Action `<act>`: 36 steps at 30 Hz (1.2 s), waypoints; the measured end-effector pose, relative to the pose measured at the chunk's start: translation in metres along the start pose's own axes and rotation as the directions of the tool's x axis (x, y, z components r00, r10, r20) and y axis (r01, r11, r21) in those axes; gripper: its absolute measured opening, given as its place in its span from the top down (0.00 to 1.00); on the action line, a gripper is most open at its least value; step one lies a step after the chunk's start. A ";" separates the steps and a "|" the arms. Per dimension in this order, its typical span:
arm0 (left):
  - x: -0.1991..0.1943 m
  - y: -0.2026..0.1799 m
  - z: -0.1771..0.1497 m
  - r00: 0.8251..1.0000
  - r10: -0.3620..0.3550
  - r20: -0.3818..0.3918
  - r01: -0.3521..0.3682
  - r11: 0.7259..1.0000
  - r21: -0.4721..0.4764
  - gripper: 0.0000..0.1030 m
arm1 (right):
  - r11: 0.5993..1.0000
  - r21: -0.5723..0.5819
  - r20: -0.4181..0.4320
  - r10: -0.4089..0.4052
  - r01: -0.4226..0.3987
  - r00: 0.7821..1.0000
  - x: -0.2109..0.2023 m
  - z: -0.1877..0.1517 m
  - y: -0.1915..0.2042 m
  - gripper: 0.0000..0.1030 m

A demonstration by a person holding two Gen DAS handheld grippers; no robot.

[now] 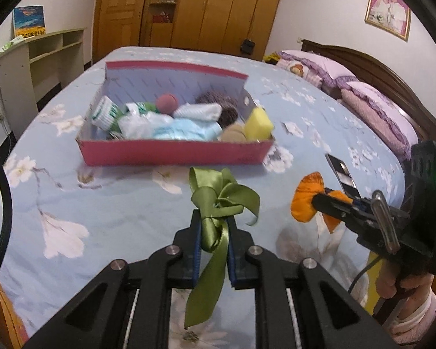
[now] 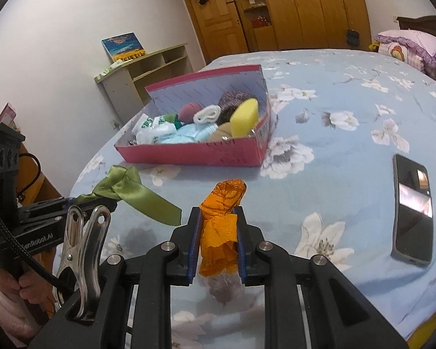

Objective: Organize soft objects
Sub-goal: 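Lift the ribbon and orange cloth and carry both over the pink box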

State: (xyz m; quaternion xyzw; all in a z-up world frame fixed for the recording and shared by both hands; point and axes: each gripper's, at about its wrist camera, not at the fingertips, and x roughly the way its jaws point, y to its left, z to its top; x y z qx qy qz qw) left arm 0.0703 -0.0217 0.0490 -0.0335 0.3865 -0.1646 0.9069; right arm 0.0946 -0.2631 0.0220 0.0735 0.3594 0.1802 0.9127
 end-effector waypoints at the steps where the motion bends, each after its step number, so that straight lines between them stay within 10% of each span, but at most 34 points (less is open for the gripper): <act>1: -0.001 0.002 0.004 1.000 0.006 0.006 -0.006 1.000 -0.002 0.86 | 1.000 -0.006 0.001 0.001 -0.001 1.000 0.000 0.003 0.002 0.79; 36: 0.028 0.052 0.113 0.982 0.139 0.127 -0.137 0.990 -0.031 0.86 | 0.998 -0.058 0.065 0.029 -0.025 0.997 0.039 0.086 0.031 0.79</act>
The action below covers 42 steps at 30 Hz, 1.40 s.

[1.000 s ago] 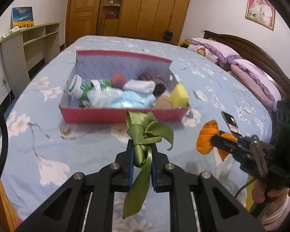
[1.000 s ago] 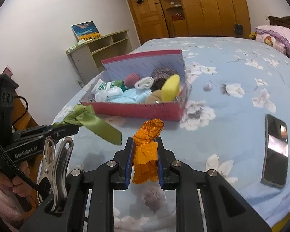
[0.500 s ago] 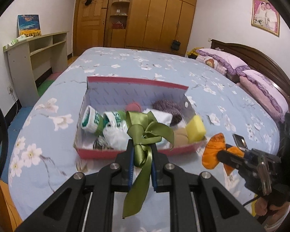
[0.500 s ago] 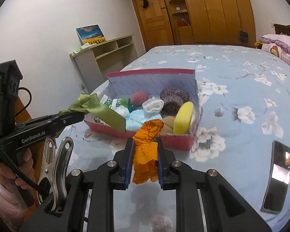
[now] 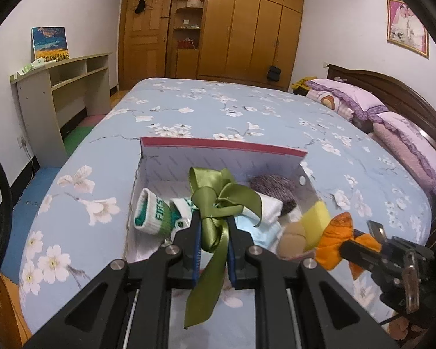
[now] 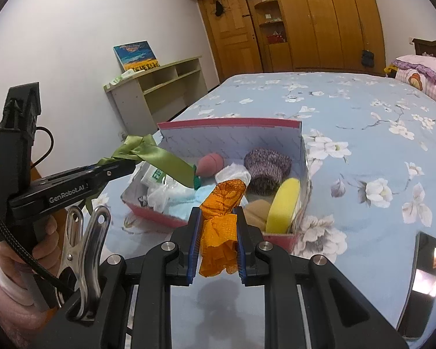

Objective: Organize soft objects
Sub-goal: 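Lift the ribbon and orange cloth and carry both over the pink box, then lower ribbon and orange cloth into the box and open both tools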

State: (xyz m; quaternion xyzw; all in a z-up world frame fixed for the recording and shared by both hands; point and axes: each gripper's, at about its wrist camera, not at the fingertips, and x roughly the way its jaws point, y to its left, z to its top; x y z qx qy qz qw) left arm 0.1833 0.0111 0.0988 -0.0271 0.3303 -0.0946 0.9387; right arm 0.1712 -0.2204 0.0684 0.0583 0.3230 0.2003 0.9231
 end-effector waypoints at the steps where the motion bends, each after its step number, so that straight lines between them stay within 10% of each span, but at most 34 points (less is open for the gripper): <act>1: 0.003 0.001 0.002 1.000 0.001 -0.003 -0.001 1.000 -0.003 0.86 | 1.000 0.001 0.004 -0.001 0.001 1.000 0.002 0.002 0.000 0.79; 42: 0.127 0.036 0.015 0.991 0.099 -0.092 -0.104 0.993 -0.050 0.86 | 0.998 -0.008 -0.001 -0.062 0.061 0.998 0.077 0.019 -0.028 0.79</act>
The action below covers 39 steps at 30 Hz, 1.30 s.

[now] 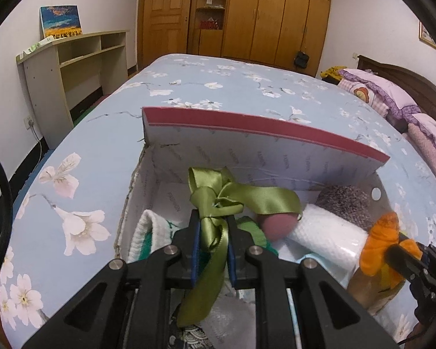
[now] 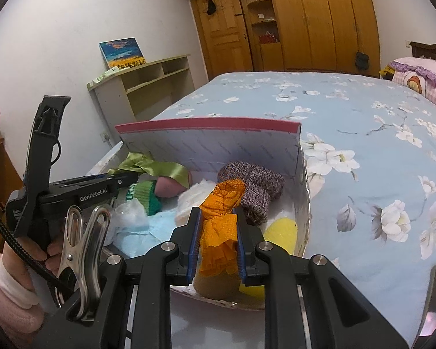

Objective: Organize soft objects
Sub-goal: 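Lower ribbon and orange cloth into the box and open both tools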

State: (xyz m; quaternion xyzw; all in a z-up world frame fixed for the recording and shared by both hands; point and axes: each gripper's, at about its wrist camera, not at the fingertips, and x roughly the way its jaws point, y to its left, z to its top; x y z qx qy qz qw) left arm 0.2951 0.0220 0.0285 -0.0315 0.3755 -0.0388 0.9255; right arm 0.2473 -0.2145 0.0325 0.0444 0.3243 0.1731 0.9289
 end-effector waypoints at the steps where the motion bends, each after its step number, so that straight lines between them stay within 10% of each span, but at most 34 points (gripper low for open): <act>1: 0.001 0.000 0.000 1.000 0.001 0.001 -0.001 1.000 0.002 0.86 | 1.000 0.002 -0.003 -0.002 0.002 1.000 0.001 -0.001 -0.001 0.79; 16: 0.011 -0.002 -0.001 0.999 0.026 -0.018 -0.026 1.000 -0.005 0.63 | 1.000 -0.010 0.007 -0.024 0.024 1.000 0.006 -0.006 -0.002 0.78; 39: -0.019 -0.007 -0.001 0.999 0.046 0.001 -0.046 0.999 0.014 0.39 | 0.999 0.033 0.054 0.004 -0.005 0.999 -0.012 -0.002 -0.002 0.52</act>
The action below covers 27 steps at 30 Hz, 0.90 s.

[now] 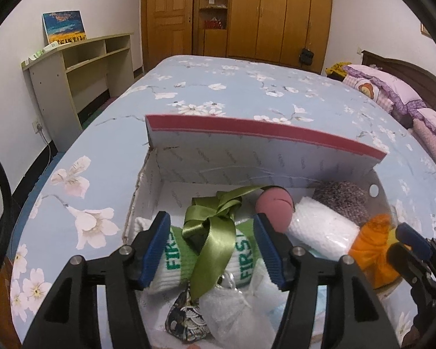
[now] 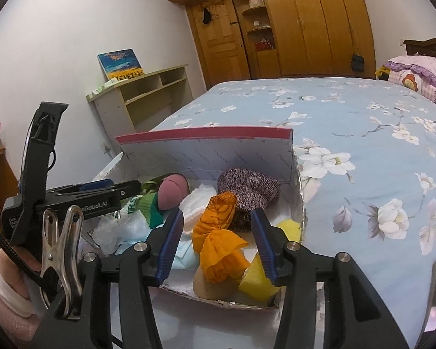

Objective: Organize soft objects
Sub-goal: 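Lower ribbon and orange cloth into the box and open both tools, then withdraw both tools back from the pink box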

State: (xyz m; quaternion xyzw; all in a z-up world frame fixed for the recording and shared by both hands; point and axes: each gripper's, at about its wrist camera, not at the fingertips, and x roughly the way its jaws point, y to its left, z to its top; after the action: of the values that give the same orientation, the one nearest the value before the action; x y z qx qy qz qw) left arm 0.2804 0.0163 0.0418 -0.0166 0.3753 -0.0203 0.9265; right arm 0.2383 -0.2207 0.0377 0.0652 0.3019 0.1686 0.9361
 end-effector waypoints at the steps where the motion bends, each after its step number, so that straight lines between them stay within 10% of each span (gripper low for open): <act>1: -0.003 0.000 0.000 1.000 -0.001 0.003 0.001 1.000 0.000 0.39 | 1.000 0.002 0.001 0.000 0.000 1.000 -0.001 0.000 0.000 0.52; 27: -0.099 0.009 -0.043 0.997 -0.032 0.075 0.035 0.999 -0.041 0.39 | 0.999 -0.042 0.022 -0.016 0.017 1.000 -0.059 -0.017 0.040 0.50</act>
State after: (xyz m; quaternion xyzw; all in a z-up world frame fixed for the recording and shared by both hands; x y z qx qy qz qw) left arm 0.1797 0.0295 0.0798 -0.0431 0.3408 -0.0272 0.9387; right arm 0.1722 -0.2043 0.0644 0.0445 0.2885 0.1665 0.9418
